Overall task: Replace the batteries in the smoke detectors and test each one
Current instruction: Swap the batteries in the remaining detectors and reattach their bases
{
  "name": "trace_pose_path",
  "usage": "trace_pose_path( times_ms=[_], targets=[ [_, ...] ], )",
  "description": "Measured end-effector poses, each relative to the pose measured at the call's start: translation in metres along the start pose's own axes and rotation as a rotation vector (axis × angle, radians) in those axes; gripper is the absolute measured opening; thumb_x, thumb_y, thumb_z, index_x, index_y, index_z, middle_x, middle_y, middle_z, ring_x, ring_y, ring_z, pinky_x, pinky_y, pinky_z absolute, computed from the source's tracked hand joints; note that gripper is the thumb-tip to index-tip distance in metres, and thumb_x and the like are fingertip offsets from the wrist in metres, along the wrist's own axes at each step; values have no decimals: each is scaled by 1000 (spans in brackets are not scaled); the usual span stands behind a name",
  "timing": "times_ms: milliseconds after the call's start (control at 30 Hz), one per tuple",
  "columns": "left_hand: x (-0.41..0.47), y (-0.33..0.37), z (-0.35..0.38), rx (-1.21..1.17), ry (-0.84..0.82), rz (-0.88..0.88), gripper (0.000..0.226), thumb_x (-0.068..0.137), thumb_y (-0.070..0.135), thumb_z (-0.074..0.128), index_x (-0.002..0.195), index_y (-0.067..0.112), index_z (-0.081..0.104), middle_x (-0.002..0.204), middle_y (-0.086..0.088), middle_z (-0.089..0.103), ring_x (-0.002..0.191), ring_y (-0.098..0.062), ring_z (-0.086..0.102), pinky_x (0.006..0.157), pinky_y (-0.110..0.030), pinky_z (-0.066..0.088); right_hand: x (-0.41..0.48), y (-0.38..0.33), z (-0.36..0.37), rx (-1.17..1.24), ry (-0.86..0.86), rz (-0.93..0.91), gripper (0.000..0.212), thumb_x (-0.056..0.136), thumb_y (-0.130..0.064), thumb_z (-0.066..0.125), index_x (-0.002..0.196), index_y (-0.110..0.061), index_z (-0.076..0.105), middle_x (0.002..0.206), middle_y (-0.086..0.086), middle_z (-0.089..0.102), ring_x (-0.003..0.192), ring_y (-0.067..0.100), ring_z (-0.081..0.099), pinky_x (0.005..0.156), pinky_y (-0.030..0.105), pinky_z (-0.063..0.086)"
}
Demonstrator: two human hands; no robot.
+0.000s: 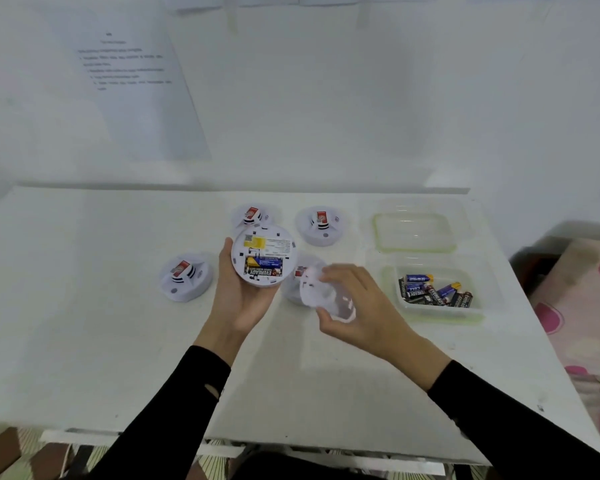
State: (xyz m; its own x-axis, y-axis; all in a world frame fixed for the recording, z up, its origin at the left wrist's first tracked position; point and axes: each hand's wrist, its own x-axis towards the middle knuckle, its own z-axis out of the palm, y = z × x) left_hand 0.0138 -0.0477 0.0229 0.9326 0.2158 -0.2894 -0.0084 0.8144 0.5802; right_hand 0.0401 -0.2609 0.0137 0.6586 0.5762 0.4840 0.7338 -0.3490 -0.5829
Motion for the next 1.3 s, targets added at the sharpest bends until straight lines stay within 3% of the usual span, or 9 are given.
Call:
trace_pose_path(
  times_ms=[100, 233, 367, 467, 533, 800, 1067, 1167, 1300],
  targets=[
    [-5, 13, 0, 40, -45, -29, 59, 101, 52, 37, 138, 11, 58, 139, -18, 58, 124, -29, 59, 103, -41, 50, 40, -30, 3, 67, 67, -42, 47, 76, -24, 77, 118, -9, 61, 124, 2, 58, 118, 16, 53, 101, 22, 42],
    [-11, 40, -4, 86, -122, -66, 60, 104, 51, 31, 135, 9, 60, 136, -18, 60, 122, -29, 60, 99, -42, 53, 82, -53, 16, 61, -36, -115, 49, 79, -27, 77, 122, -13, 59, 130, -3, 58, 122, 13, 52, 97, 29, 47],
    [-10, 76, -15, 58, -170, -143, 60, 104, 52, 31, 136, 9, 58, 140, -20, 56, 125, -35, 57, 82, -43, 58, 116, -68, 30, 13, -126, -166, 51, 78, -27, 76, 124, -16, 58, 127, -5, 59, 121, 14, 52, 101, 36, 43],
    [-10, 107, -29, 26, -215, -236, 59, 101, 45, 31, 130, 7, 64, 139, -24, 56, 121, -44, 58, 102, -56, 46, 137, -80, 36, -47, -203, -193, 51, 79, -30, 75, 126, -20, 57, 129, -8, 58, 124, 11, 50, 105, 34, 37],
    [-9, 128, -36, 27, -255, -299, 56, 97, 37, 32, 129, 4, 64, 136, -27, 57, 117, -47, 60, 98, -59, 46, 149, -88, 39, -80, -283, -206, 51, 80, -32, 73, 127, -25, 54, 129, -13, 57, 124, 6, 49, 105, 29, 35],
    [3, 173, -46, 152, -280, -470, 57, 92, 55, 47, 118, 11, 71, 129, -19, 63, 103, -39, 66, 77, -44, 57, 184, -114, 64, -110, -341, -239, 48, 79, -33, 71, 124, -25, 56, 130, -13, 56, 121, 9, 51, 102, 35, 40],
    [18, 197, -66, 205, -347, -596, 68, 96, 58, 43, 139, 7, 56, 144, -19, 53, 120, -36, 58, 89, -46, 53, 206, -126, 88, -168, -356, -207, 51, 78, -35, 73, 126, -31, 55, 129, -17, 58, 133, 7, 42, 107, 36, 36],
    [23, 203, -67, 216, -372, -597, 63, 96, 58, 44, 127, 7, 63, 134, -20, 59, 103, -36, 65, 71, -44, 58, 211, -125, 92, -175, -368, -199, 52, 77, -37, 74, 126, -32, 56, 133, -17, 56, 135, 6, 41, 107, 36, 35],
    [32, 212, -65, 271, -421, -582, 66, 94, 63, 42, 128, 10, 62, 134, -21, 57, 108, -36, 58, 70, -40, 52, 218, -120, 93, -198, -322, -228, 47, 78, -40, 73, 122, -30, 62, 137, -20, 53, 135, 8, 41, 106, 40, 38]
  ],
)
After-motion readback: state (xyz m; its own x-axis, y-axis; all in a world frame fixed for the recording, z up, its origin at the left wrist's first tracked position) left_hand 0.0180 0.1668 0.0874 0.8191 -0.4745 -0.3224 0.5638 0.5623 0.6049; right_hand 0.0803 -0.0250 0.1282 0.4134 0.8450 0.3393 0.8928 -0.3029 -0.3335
